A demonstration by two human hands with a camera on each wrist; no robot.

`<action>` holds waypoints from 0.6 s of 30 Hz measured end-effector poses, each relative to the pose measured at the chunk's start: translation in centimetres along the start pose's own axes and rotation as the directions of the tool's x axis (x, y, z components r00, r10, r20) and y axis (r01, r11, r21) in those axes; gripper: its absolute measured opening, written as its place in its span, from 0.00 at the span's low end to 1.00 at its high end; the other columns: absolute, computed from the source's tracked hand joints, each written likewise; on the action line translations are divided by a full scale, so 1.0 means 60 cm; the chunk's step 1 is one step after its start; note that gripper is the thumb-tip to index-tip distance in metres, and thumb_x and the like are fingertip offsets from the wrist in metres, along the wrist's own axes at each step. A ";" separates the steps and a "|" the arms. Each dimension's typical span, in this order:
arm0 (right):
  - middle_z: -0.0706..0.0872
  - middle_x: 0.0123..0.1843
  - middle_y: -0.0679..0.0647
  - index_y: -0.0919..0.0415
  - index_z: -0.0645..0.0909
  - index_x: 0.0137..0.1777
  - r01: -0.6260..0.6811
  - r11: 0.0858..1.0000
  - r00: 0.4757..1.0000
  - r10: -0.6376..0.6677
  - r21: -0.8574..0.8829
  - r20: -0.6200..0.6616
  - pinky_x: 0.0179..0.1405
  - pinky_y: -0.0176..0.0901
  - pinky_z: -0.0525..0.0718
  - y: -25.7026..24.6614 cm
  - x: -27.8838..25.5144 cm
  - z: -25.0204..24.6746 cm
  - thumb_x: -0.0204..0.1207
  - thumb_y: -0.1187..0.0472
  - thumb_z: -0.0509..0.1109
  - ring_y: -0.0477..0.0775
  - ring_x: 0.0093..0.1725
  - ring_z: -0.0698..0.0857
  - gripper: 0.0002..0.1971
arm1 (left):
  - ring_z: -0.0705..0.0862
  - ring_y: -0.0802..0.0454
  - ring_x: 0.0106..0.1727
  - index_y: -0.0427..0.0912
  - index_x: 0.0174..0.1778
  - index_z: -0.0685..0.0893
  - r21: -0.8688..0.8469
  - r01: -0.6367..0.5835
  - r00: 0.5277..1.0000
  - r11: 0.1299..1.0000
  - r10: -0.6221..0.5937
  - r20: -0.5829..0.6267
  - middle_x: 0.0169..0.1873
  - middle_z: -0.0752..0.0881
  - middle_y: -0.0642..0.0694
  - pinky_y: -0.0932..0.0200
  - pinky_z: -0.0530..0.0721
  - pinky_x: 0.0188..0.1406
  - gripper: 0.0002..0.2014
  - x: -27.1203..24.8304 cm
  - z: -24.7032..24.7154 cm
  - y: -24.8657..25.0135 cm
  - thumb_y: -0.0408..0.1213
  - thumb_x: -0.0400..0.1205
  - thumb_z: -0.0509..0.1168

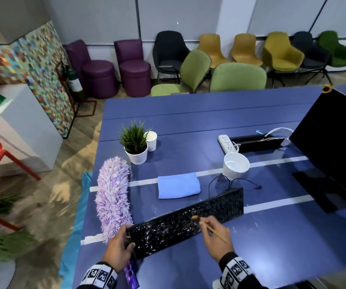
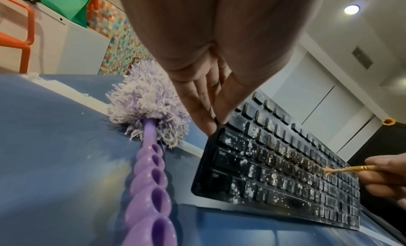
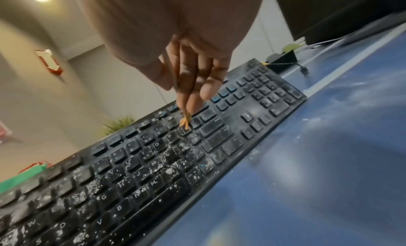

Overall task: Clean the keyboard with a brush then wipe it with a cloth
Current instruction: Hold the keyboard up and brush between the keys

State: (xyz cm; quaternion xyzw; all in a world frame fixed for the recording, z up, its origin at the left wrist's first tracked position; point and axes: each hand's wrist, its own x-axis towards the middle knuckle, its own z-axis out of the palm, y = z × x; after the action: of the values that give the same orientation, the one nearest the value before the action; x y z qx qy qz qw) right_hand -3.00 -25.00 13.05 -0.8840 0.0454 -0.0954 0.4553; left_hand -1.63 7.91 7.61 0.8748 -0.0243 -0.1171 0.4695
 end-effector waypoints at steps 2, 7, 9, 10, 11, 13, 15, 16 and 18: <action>0.87 0.28 0.46 0.49 0.80 0.39 -0.051 0.998 0.992 0.047 -0.025 -0.114 0.24 0.33 0.80 0.012 0.006 -0.004 0.75 0.65 0.72 0.42 0.26 0.84 0.09 | 0.90 0.59 0.46 0.66 0.60 0.70 0.014 -0.007 1.000 1.000 0.007 -0.007 0.49 0.89 0.64 0.58 0.87 0.55 0.32 0.000 -0.004 0.003 0.21 0.75 0.67; 0.87 0.33 0.46 0.48 0.79 0.42 0.065 0.998 0.966 -0.061 -0.009 0.252 0.31 0.40 0.85 -0.021 -0.016 0.034 0.78 0.57 0.67 0.44 0.31 0.85 0.05 | 0.90 0.62 0.46 0.74 0.60 0.69 0.018 -0.017 1.000 1.000 0.017 -0.016 0.49 0.88 0.69 0.61 0.87 0.54 0.37 0.001 -0.005 0.001 0.21 0.76 0.68; 0.86 0.30 0.48 0.47 0.80 0.39 -0.001 1.000 0.987 -0.001 0.011 0.162 0.27 0.40 0.83 -0.017 -0.009 0.026 0.77 0.61 0.69 0.46 0.28 0.83 0.08 | 0.90 0.62 0.45 0.70 0.60 0.70 0.030 -0.006 1.000 1.000 0.007 -0.011 0.47 0.88 0.68 0.58 0.87 0.53 0.33 0.002 -0.005 0.003 0.23 0.76 0.68; 0.86 0.28 0.48 0.47 0.80 0.36 -0.043 0.999 0.997 0.041 0.029 0.071 0.25 0.36 0.81 -0.014 -0.004 0.015 0.76 0.64 0.70 0.45 0.26 0.82 0.11 | 0.90 0.62 0.44 0.69 0.59 0.71 0.017 -0.004 1.000 1.000 0.004 -0.012 0.46 0.88 0.68 0.58 0.87 0.53 0.32 -0.001 -0.004 0.006 0.23 0.76 0.68; 0.85 0.27 0.47 0.47 0.79 0.34 -0.054 0.998 0.998 0.055 0.044 -0.012 0.24 0.34 0.79 -0.016 0.003 0.003 0.74 0.67 0.71 0.43 0.24 0.81 0.13 | 0.90 0.63 0.44 0.68 0.58 0.71 0.014 -0.016 1.000 1.000 0.016 -0.015 0.45 0.88 0.68 0.60 0.86 0.53 0.31 0.001 -0.007 0.010 0.23 0.76 0.68; 0.85 0.26 0.46 0.48 0.79 0.35 -0.009 1.000 1.000 0.009 0.010 -0.025 0.24 0.35 0.79 -0.025 0.008 -0.013 0.74 0.66 0.72 0.42 0.24 0.81 0.12 | 0.88 0.67 0.43 0.64 0.58 0.72 0.024 -0.031 0.999 0.999 0.032 -0.023 0.44 0.87 0.72 0.67 0.83 0.50 0.29 0.005 -0.010 0.016 0.22 0.76 0.68; 0.85 0.27 0.44 0.51 0.80 0.38 0.070 0.998 0.996 -0.070 -0.005 0.053 0.24 0.35 0.80 -0.051 0.006 -0.006 0.75 0.63 0.72 0.42 0.25 0.82 0.07 | 0.87 0.72 0.43 0.59 0.56 0.74 0.062 -0.024 0.999 0.998 0.026 -0.029 0.44 0.85 0.78 0.70 0.80 0.47 0.26 0.007 -0.012 0.018 0.22 0.75 0.68; 0.84 0.28 0.42 0.52 0.81 0.39 0.105 0.994 0.990 -0.106 0.014 0.095 0.24 0.32 0.78 -0.063 0.002 0.002 0.76 0.62 0.71 0.41 0.26 0.81 0.05 | 0.86 0.73 0.44 0.59 0.56 0.74 0.072 -0.029 0.999 0.997 0.032 -0.030 0.45 0.84 0.80 0.70 0.80 0.47 0.26 0.007 -0.010 0.021 0.22 0.75 0.68; 0.82 0.30 0.41 0.54 0.81 0.41 0.144 0.989 0.974 -0.148 0.037 0.170 0.24 0.26 0.75 -0.080 0.000 0.020 0.78 0.61 0.70 0.39 0.27 0.80 0.04 | 0.87 0.72 0.43 0.64 0.57 0.71 0.076 -0.055 0.998 0.996 0.058 -0.036 0.45 0.85 0.79 0.72 0.80 0.47 0.29 0.005 -0.012 0.025 0.22 0.75 0.68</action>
State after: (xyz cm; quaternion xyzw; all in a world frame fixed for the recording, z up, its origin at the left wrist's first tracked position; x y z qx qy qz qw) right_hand -2.78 -21.22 16.28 -0.8844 -0.0603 -0.0523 0.4599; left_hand -1.05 7.62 9.19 0.8927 -0.0446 -0.0860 0.4400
